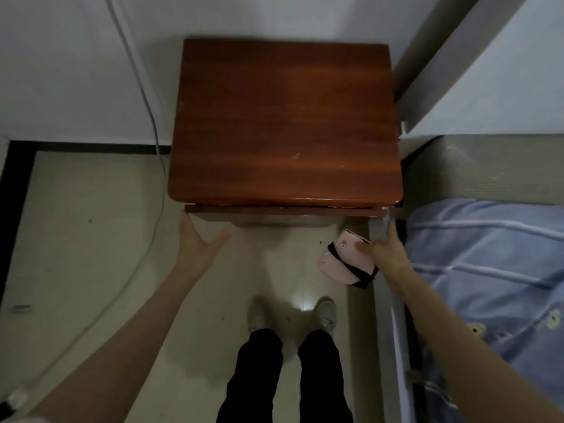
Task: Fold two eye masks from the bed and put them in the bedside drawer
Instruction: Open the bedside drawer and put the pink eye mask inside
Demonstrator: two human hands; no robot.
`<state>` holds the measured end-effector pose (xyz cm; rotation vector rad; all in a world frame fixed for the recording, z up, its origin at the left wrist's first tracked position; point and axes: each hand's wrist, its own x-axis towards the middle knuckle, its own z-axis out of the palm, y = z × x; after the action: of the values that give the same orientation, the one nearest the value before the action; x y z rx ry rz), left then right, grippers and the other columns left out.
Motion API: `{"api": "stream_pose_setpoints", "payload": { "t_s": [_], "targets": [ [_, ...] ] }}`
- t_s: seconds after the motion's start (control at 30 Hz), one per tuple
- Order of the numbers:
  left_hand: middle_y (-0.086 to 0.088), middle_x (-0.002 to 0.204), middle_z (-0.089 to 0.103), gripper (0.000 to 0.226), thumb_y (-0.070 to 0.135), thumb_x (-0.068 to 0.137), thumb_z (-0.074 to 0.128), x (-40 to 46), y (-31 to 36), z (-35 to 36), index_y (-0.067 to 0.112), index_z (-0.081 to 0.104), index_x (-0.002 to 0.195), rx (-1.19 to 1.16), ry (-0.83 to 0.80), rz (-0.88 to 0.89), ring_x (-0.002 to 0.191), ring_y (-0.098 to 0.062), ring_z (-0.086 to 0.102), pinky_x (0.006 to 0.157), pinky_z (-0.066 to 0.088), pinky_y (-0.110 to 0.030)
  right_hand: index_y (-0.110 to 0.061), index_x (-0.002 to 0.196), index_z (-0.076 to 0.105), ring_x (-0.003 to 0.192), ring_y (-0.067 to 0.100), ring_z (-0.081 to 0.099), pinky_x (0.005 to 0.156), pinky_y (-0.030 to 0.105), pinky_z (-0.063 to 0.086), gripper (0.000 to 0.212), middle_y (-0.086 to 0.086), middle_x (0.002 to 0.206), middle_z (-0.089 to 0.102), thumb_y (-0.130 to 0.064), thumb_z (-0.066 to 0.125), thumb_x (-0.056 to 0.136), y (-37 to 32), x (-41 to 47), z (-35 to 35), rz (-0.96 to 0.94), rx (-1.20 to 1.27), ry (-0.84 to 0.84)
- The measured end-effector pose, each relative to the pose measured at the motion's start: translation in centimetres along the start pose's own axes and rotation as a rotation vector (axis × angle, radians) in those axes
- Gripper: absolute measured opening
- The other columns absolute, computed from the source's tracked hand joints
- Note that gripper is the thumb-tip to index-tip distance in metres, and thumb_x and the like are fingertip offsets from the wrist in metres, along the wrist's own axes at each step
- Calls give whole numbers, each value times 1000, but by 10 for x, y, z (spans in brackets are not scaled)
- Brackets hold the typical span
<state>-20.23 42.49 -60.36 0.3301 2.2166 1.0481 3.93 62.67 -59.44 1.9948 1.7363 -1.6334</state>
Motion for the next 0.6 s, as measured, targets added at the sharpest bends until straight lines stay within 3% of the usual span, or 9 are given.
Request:
{"api": "stream_pose_setpoints", "payload": {
  "t_s": [0.07,0.17,0.27,0.4,0.6],
  "targets": [
    [-9,151,23,98,36,70,74,15,-14,2,13,11,142,-18,39,-41,136,-17,24,114,19,-34,-22,145,4,106,32,55,85,36,45,89,20,122,57,-9,63,80,3,16,7,16,7,14],
    [-6,142,39,82,33,71,74,27,-24,5,15,26,135,-83,21,11,128,-13,35,111,28,-35,-26,143,19,103,32,55,89,43,48,80,15,129,52,-6,62,79,6,28,12,6,33,31],
    [-2,141,40,75,32,72,73,31,-27,6,16,30,132,-141,38,-1,128,-12,36,110,29,-42,-26,141,24,98,27,52,88,44,47,76,8,111,52,-6,62,79,9,28,13,10,53,75],
    [-1,145,35,81,41,71,71,23,-29,6,19,26,134,-150,42,-29,131,-13,33,111,28,-40,-24,143,19,95,24,51,83,38,43,77,7,102,53,-4,58,80,9,21,15,-10,39,80],
    [-6,143,34,73,38,75,67,-13,-51,11,17,25,132,-243,117,-155,133,-16,31,112,27,-38,-27,143,14,106,36,55,94,47,44,76,18,110,60,-3,54,84,40,-13,10,68,19,-3]
  ]
}}
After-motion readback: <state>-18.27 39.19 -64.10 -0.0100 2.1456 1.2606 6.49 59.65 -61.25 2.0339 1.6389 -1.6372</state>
